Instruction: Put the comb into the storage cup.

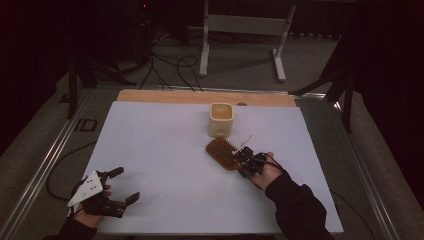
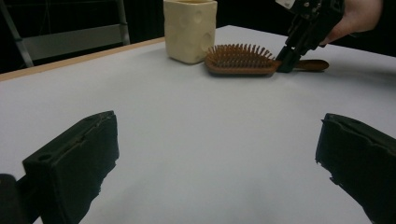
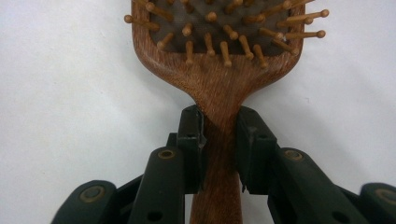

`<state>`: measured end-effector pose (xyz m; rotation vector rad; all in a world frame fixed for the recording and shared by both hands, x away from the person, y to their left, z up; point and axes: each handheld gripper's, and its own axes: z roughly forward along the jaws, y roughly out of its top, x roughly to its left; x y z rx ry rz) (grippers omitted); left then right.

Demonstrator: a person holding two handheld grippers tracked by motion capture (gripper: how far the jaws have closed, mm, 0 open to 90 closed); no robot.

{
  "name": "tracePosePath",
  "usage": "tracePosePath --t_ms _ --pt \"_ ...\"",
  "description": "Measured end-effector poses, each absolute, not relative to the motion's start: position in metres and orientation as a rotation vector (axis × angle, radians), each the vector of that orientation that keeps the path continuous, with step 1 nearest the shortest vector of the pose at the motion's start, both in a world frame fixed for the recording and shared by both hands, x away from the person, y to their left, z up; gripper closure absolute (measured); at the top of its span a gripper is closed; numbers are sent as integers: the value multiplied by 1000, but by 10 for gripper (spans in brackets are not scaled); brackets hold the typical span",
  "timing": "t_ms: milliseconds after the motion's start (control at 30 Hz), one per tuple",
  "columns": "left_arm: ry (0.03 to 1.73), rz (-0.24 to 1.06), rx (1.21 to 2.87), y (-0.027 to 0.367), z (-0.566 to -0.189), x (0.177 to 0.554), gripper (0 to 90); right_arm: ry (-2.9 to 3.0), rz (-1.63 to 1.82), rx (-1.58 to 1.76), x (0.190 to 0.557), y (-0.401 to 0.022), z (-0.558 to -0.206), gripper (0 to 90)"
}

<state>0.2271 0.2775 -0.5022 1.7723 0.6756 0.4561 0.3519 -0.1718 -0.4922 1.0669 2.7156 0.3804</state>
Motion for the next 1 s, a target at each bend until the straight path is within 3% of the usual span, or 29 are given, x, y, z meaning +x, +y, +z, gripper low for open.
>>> tracePosePath --t_ms 1000 --pt "702 407 1795 264 -487 237 1 2573 738 966 322 -183 -473 737"
